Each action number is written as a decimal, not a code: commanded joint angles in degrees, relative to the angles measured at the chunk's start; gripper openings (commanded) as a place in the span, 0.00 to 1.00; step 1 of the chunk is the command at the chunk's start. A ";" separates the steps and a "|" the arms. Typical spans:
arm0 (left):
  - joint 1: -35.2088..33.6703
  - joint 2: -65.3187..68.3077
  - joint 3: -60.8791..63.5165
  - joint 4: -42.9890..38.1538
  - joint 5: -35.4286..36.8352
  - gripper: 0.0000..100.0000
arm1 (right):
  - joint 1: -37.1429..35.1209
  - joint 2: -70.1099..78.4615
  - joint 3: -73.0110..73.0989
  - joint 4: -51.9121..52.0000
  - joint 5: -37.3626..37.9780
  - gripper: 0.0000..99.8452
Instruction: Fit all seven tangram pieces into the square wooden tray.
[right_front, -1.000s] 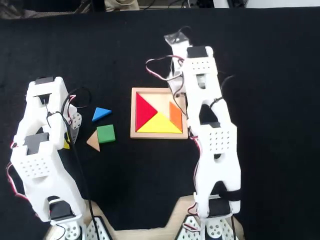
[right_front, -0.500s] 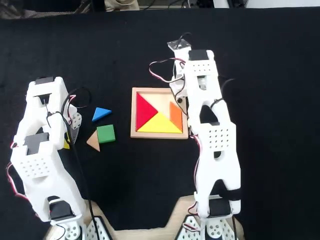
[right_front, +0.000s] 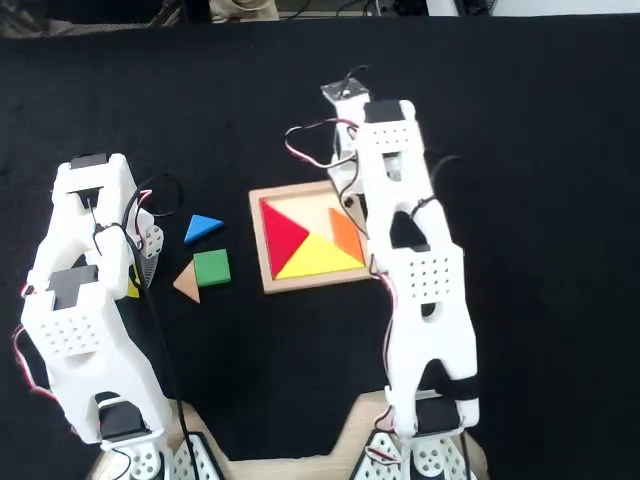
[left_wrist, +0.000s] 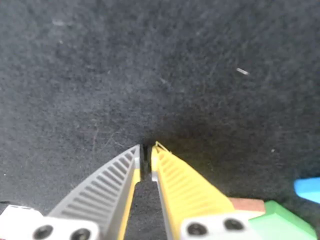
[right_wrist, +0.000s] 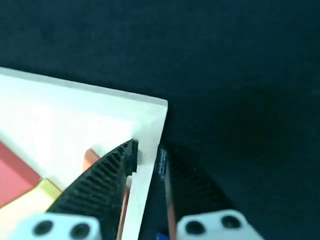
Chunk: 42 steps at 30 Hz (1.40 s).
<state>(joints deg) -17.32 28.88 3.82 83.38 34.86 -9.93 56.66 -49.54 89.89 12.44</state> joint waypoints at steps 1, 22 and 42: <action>2.07 0.18 -1.54 -0.88 0.18 0.06 | -2.81 -0.40 -1.45 0.79 0.79 0.01; 1.98 0.18 -1.54 -0.97 0.26 0.06 | 6.86 -33.45 9.89 10.99 27.96 0.18; 1.98 0.18 -1.27 -0.97 0.18 0.06 | 13.45 -96.48 98.68 -32.09 42.20 0.18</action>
<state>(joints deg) -17.32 28.88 3.82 83.38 34.86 3.08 -34.15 37.58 65.98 54.02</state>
